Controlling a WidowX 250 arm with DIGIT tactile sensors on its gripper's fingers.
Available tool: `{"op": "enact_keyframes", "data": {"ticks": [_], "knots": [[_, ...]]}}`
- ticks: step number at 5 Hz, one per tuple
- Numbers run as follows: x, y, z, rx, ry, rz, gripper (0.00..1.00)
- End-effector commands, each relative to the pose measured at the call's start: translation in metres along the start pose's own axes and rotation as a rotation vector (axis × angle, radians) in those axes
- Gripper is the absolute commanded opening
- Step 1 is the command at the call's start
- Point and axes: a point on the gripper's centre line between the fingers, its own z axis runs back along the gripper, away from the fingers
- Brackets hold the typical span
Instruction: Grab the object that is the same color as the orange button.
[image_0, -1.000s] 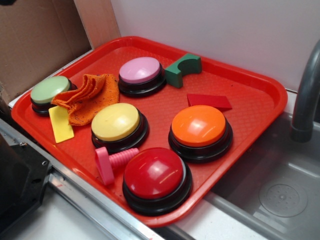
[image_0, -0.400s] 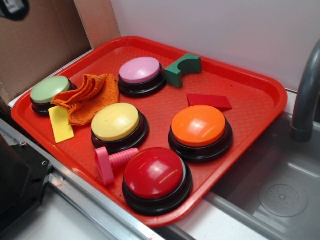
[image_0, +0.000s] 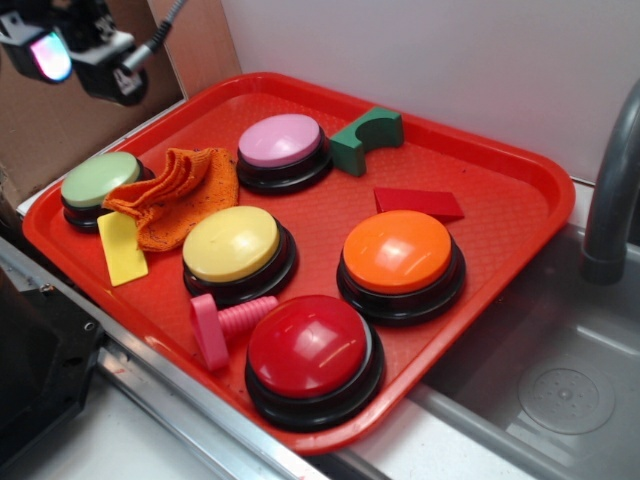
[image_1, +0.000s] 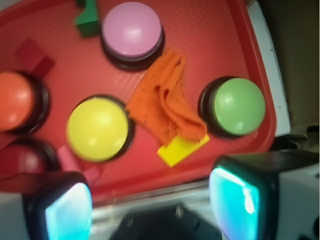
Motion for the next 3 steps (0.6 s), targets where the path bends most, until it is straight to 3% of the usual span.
{"op": "enact_keyframes", "data": {"ticks": [1,3], "knots": [[0.033,0.016,-0.050,0.068,-0.004,0.114,1.00],[0.047,0.014,-0.087,0.102,0.028,0.138,1.00]]}}
